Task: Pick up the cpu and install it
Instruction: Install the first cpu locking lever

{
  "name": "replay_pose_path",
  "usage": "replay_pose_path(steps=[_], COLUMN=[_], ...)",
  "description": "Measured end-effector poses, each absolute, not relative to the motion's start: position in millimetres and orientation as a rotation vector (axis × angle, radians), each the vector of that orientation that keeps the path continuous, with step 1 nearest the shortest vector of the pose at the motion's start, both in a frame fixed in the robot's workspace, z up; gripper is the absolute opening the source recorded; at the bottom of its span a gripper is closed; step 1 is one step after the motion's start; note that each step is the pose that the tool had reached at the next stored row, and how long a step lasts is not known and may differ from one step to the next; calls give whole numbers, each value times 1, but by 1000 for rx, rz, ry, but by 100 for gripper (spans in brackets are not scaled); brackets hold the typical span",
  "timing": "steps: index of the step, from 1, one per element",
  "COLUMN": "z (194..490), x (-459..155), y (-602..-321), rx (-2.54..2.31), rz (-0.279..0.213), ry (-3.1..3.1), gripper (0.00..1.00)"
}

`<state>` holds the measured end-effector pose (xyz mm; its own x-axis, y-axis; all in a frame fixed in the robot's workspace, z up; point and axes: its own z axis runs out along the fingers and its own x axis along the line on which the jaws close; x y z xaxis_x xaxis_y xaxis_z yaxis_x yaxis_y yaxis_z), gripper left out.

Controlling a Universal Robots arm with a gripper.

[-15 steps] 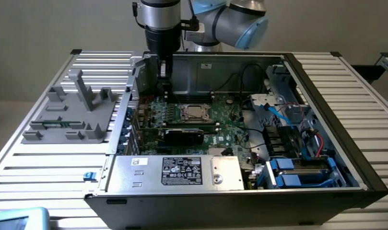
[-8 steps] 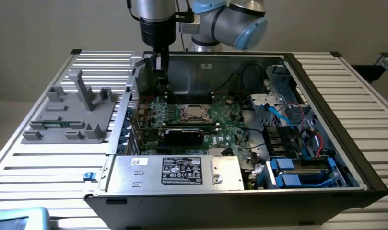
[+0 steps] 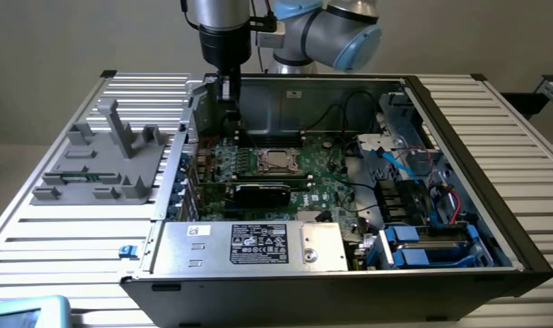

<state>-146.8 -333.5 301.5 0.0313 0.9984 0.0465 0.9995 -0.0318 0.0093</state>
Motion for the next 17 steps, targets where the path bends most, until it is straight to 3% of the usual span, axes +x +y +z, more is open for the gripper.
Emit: replay_pose_path(steps=[17], z=[301], x=[-147], y=[-333], rx=[-2367], rz=[-65], ry=[-2029], gripper=[11])
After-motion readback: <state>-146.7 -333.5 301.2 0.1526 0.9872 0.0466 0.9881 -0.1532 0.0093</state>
